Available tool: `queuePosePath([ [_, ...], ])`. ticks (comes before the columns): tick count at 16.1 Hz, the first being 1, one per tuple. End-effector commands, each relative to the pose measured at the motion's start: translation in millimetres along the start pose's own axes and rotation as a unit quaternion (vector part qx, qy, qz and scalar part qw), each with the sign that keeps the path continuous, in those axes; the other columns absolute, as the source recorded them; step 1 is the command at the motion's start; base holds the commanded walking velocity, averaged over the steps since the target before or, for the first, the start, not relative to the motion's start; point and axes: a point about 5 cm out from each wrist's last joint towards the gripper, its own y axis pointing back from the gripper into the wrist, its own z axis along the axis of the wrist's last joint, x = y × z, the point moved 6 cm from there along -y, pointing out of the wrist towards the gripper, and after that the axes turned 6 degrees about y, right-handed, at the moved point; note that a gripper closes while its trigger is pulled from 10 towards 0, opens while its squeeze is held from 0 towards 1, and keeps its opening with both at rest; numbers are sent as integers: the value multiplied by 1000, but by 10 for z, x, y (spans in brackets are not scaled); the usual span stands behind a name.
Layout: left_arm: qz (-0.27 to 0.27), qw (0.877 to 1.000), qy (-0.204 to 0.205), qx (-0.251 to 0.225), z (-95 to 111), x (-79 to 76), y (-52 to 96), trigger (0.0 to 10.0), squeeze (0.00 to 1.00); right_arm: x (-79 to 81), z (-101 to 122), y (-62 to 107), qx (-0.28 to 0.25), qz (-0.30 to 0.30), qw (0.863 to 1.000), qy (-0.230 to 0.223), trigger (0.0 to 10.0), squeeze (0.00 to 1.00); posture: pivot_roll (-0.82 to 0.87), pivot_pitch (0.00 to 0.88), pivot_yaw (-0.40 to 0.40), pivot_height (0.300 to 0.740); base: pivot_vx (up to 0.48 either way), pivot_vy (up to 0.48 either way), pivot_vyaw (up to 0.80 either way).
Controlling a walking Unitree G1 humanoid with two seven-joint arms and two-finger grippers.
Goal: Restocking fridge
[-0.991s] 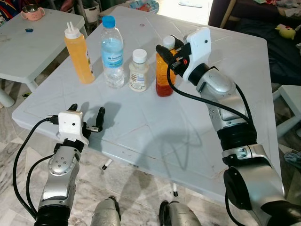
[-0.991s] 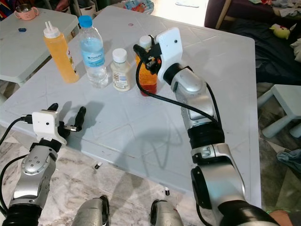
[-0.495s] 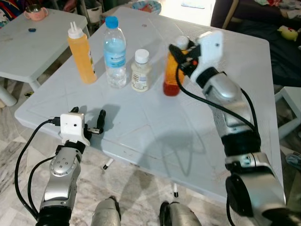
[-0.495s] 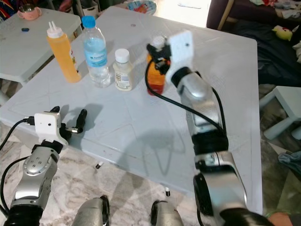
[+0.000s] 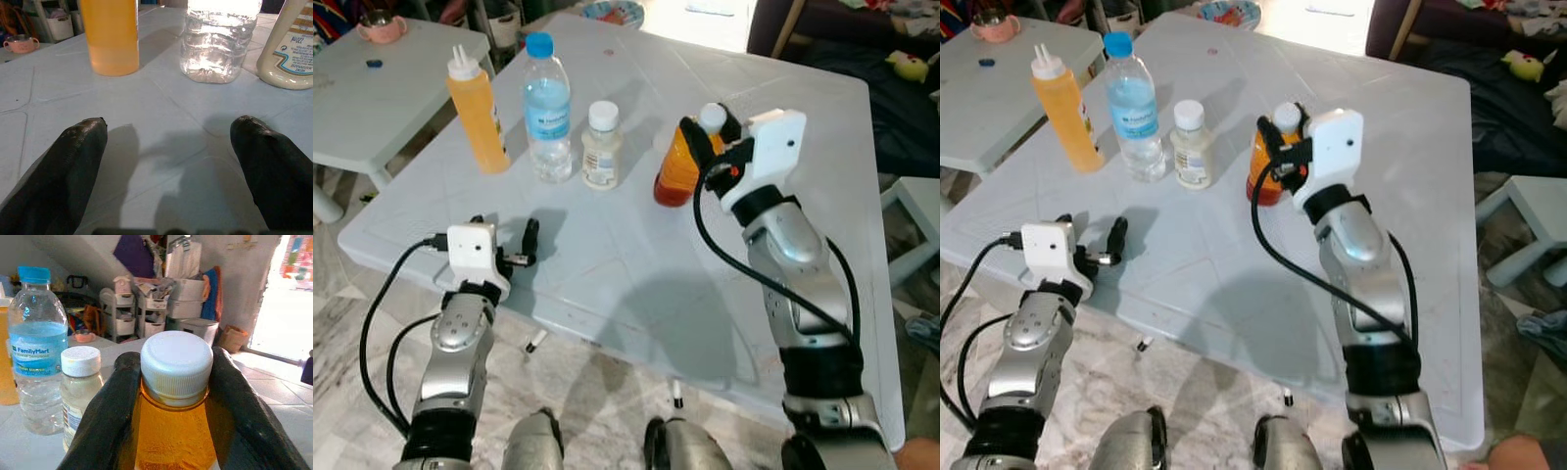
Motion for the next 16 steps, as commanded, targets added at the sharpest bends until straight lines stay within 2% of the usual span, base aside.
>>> queuePosePath([
  [1, 3, 1000, 2, 17, -112, 0, 33, 10000, 0, -20, -85, 111, 16, -16, 1000, 6, 10000, 0, -1, 38, -30, 740, -292, 0, 0],
  [5, 5, 1000, 4, 14, -112, -1, -7, 10000, 0, 15, -131, 193, 22, -22, 999, 11, 10000, 0, -5, 33, -33, 740, -292, 0, 0],
  [11, 5, 1000, 2, 9, -94, 15, -46, 10000, 0, 16, -71, 123, 7, -32, 999, 10, 10000, 0, 3, 26, -25, 740, -291, 0, 0],
  [16, 6, 1000, -2, 0, -31, 40, -83, 10000, 0, 76, -20, 73, -2, -27, 1000, 3, 10000, 0, 6, 43, -14, 740, -291, 0, 0],
])
